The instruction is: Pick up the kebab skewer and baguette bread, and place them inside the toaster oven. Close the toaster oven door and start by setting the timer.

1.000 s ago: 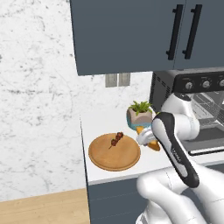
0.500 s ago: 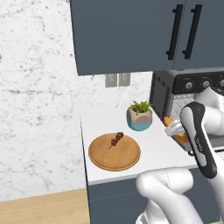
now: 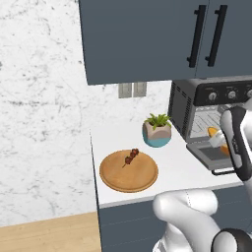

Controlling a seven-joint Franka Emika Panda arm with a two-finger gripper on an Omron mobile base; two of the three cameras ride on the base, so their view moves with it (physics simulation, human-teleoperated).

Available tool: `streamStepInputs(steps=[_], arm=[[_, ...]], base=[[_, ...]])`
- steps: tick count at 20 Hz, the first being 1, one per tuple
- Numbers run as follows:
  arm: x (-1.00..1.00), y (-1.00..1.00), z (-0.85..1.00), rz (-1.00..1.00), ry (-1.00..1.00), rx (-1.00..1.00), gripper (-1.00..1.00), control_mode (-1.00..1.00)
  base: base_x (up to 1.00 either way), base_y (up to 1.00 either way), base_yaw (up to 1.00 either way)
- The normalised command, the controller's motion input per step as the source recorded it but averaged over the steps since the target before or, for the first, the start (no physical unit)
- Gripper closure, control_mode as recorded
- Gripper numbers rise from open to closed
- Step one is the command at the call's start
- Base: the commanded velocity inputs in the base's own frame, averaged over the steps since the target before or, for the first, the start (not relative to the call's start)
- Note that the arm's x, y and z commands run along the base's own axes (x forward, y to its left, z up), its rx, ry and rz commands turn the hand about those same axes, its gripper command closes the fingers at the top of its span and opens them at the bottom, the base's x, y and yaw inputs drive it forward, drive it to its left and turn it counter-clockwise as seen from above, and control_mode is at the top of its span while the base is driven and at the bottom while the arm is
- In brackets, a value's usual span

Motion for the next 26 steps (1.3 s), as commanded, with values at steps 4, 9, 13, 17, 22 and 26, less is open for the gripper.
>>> streamStepInputs(steps=[4,9,13,17,22,26], arm=[[0.34,-0.69,0.03,-0.06,0.03,0.00,1.00,-1.00],[0.44,-0.22,0.00,-0.08,0.00,0.00,1.00,-1.00],[0.62,-0.16,0.00,-0.01,0.00,0.00,1.00,-1.00],[0.29,0.00,-0.12,0.00,-0.08,0.00,1.00,-1.00],[0.25,-0.15,-0.12,0.00,-0.11,0.00,1.00,-1.00],[0.06,-0.24,-0.21,0.00,-0.02,0.00,1.00,-1.00]], base=[[0.00,0.00,0.00],[0.00,0.00,0.00],[0.00,0.00,0.00],[0.00,0.00,0.00],[0.00,0.00,0.00],[0.00,0.00,0.00]])
